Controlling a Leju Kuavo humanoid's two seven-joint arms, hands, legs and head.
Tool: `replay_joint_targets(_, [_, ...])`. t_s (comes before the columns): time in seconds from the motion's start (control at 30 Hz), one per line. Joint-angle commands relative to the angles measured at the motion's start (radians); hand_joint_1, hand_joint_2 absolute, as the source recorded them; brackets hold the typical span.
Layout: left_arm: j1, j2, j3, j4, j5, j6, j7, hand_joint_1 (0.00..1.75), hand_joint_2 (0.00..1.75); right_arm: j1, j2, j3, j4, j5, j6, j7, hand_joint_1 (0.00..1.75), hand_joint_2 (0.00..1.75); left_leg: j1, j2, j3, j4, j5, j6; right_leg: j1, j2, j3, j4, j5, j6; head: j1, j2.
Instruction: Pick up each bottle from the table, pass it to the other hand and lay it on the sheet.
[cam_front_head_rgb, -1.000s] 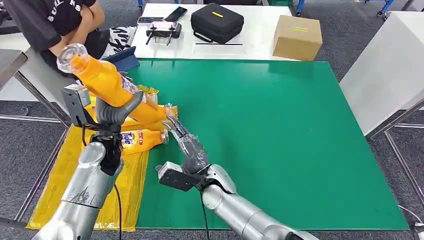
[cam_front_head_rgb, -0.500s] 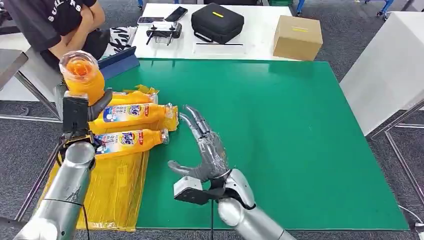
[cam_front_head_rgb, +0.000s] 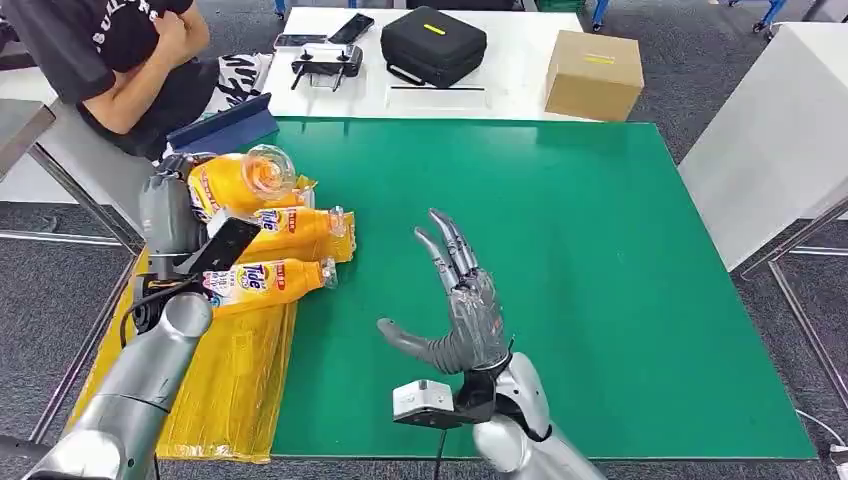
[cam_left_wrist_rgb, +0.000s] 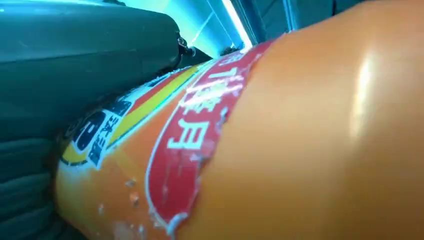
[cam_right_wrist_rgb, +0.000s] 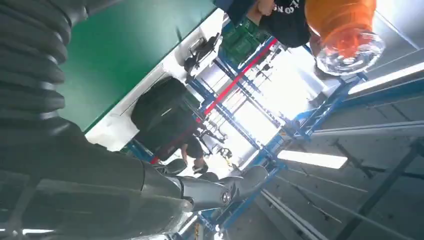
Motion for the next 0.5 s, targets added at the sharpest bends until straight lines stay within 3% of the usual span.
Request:
replay_joint_targets(0.03, [-0.137,-0.007,-0.127,0.333,-0.291,0.056,0.051,1.75,1.75,0.051,-0.056,-0.04,-0.071,0.044,-0.044,0.002,0.0,1.75,0.001,-0.005,0.005,0.0,-0.001,-0.004,0.001,-0.005,0.007,-0.001,-0.003,-0.003,0.0,0.0])
replay_joint_targets(0.2, [-0.181,-0.034,-0.149,0.507,-0.487,0.081,0.167,1.75,1.75,0.098,-0.077,-0.094,-0.152,0.105,-0.044,-0.011,0.0,1.75,0.001,-0.004,0.002,0.0,0.0,-0.002,0.001,-0.004,0.003,-0.001,-0.001,-0.001,0.0,0.0])
replay_joint_targets(0.5, [-0.209,0.003,-0.113,0.67,-0.606,0.076,0.268,1.75,1.75,0.106,-0.13,-0.118,-0.24,0.116,-0.044,0.018,0.0,1.75,0.001,-0.002,0.005,0.001,-0.003,-0.005,0.001,-0.002,0.006,0.0,-0.003,-0.003,0.0,0.0])
